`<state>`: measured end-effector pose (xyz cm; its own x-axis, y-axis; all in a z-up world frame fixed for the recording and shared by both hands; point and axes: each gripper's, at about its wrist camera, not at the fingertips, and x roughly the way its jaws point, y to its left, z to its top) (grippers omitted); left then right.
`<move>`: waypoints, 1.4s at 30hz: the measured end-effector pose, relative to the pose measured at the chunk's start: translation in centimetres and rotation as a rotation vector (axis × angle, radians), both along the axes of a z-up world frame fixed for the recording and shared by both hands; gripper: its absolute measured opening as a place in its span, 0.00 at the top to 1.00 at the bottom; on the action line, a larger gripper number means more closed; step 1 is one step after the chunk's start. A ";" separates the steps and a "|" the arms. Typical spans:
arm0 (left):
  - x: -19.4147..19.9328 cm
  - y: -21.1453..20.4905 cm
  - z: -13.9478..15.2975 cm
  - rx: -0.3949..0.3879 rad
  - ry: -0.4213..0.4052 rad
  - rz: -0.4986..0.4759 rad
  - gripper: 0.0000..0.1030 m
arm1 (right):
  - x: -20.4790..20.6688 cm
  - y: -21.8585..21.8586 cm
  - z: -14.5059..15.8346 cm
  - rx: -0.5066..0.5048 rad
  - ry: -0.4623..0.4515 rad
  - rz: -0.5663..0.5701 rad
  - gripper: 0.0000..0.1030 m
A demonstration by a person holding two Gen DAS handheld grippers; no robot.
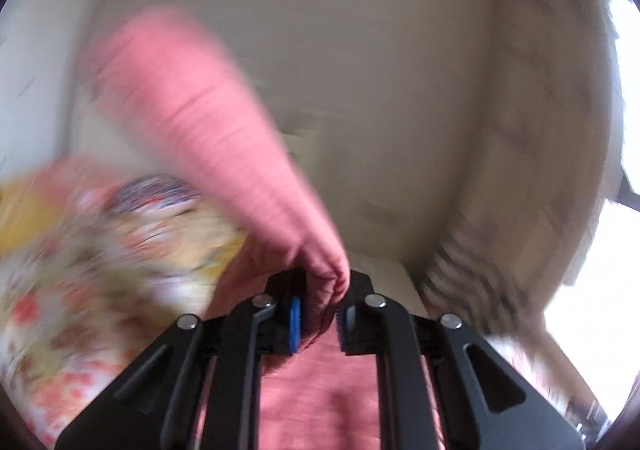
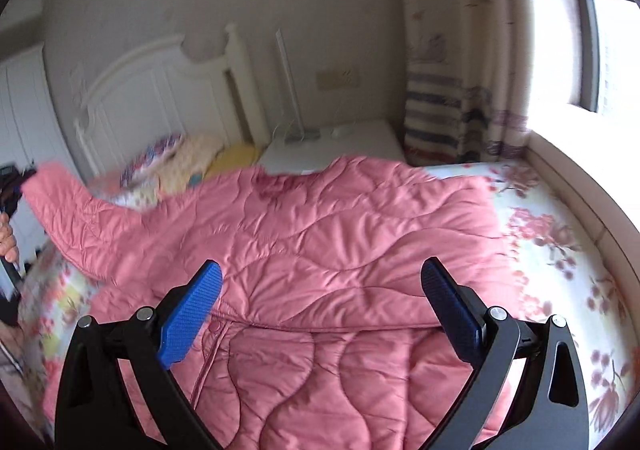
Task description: Fold large clothes
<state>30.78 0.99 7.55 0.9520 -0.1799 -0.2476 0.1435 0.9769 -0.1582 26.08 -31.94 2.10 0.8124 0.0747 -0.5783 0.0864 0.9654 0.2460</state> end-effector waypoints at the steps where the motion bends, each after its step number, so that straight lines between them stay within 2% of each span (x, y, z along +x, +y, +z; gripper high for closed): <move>1: 0.0 -3.1 -1.0 0.045 0.011 -0.053 0.75 | -0.3 -0.4 0.2 0.011 -0.010 -0.011 0.06; 2: -0.1 -7.4 -3.1 0.104 0.052 -0.141 0.50 | -0.7 -1.1 0.5 0.030 -0.026 -0.021 0.06; 3: 0.2 -11.3 -5.6 0.171 0.120 -0.231 0.32 | -1.2 -1.8 0.9 0.044 -0.047 -0.033 0.06; 4: 0.2 -14.4 -8.1 0.250 0.188 -0.309 0.09 | -1.8 -2.3 1.2 0.048 -0.063 -0.044 0.06; 6: -0.7 -19.2 -12.8 0.439 0.255 -0.371 0.09 | -2.8 -3.5 1.9 0.042 -0.086 -0.068 0.06; 7: -1.5 -20.7 -14.8 0.532 0.249 -0.367 0.09 | -3.2 -4.0 2.1 0.035 -0.084 -0.075 0.06; 8: -2.3 -21.2 -15.9 0.577 0.239 -0.374 0.09 | -3.6 -4.5 2.2 0.025 -0.079 -0.087 0.06; 10: -3.5 -20.7 -16.4 0.611 0.214 -0.396 0.09 | -4.4 -5.8 2.1 0.012 -0.068 -0.108 0.06; 12: -4.4 -18.6 -15.1 0.575 0.181 -0.360 0.09 | -5.0 -6.9 1.5 0.010 -0.044 -0.124 0.06; 14: -5.6 -14.7 -13.4 0.467 0.153 -0.321 0.02 | -4.9 -7.6 0.5 0.016 -0.018 -0.143 0.06; 16: -5.8 -9.5 -12.2 0.319 0.160 -0.234 0.02 | -4.5 -7.9 -0.2 0.046 -0.004 -0.151 0.06; 18: -4.8 -5.6 -12.1 0.226 0.235 -0.127 0.02 | -3.3 -6.8 -0.4 0.074 -0.003 -0.112 0.06; 21: -3.7 -0.1 -13.5 0.081 0.357 -0.011 0.02 | -1.3 -3.7 0.0 0.036 -0.016 -0.003 0.07; 23: -3.6 2.5 -14.6 0.008 0.410 0.037 0.02 | 1.9 -1.0 -0.4 0.011 0.043 0.072 0.07; 24: -3.6 3.6 -15.3 -0.012 0.423 0.053 0.02 | 3.1 -0.4 -0.9 0.032 0.078 0.091 0.12; 25: -3.4 4.3 -15.9 -0.029 0.444 0.067 0.02 | 5.2 -0.1 -2.1 0.108 0.134 0.106 0.19; 27: -2.9 5.1 -16.6 -0.067 0.478 0.061 0.02 | 7.9 -0.1 -4.5 0.200 0.226 0.083 0.25; 29: -3.4 5.3 -16.6 -0.074 0.466 0.061 0.02 | 9.6 0.3 -6.2 0.195 0.280 0.064 0.28; 31: -3.6 5.1 -16.5 -0.063 0.459 0.050 0.02 | 10.1 1.0 -6.8 0.142 0.309 0.030 0.35; 32: -3.7 5.0 -16.5 -0.059 0.460 0.039 0.02 | 9.7 1.6 -6.1 0.118 0.275 0.024 0.35; 35: -3.2 4.3 -16.7 -0.043 0.468 0.034 0.02 | 8.4 4.3 -3.4 -0.043 0.114 0.012 0.34; 36: -3.3 4.4 -16.7 -0.046 0.466 0.031 0.02 | 8.3 5.5 -2.9 -0.097 0.074 0.038 0.30; 37: -3.2 4.5 -16.6 -0.057 0.463 0.027 0.02 | 8.6 6.7 -3.0 -0.142 0.062 0.085 0.20; 38: -2.9 4.6 -16.5 -0.071 0.466 0.024 0.02 | 9.4 7.4 -3.4 -0.169 0.085 0.126 0.15; 39: -2.7 4.8 -16.1 -0.083 0.468 0.020 0.02 | 10.6 8.5 -4.9 -0.188 0.170 0.191 0.14; 40: -2.6 5.3 -15.2 -0.104 0.466 0.005 0.02 | 11.9 9.2 -7.2 -0.195 0.296 0.230 0.14; 41: -2.3 5.5 -14.6 -0.111 0.465 -0.004 0.02 | 12.4 9.4 -9.1 -0.204 0.360 0.235 0.12; 42: -1.7 5.7 -13.7 -0.109 0.473 -0.018 0.02 | 12.0 9.4 -9.7 -0.214 0.319 0.231 0.10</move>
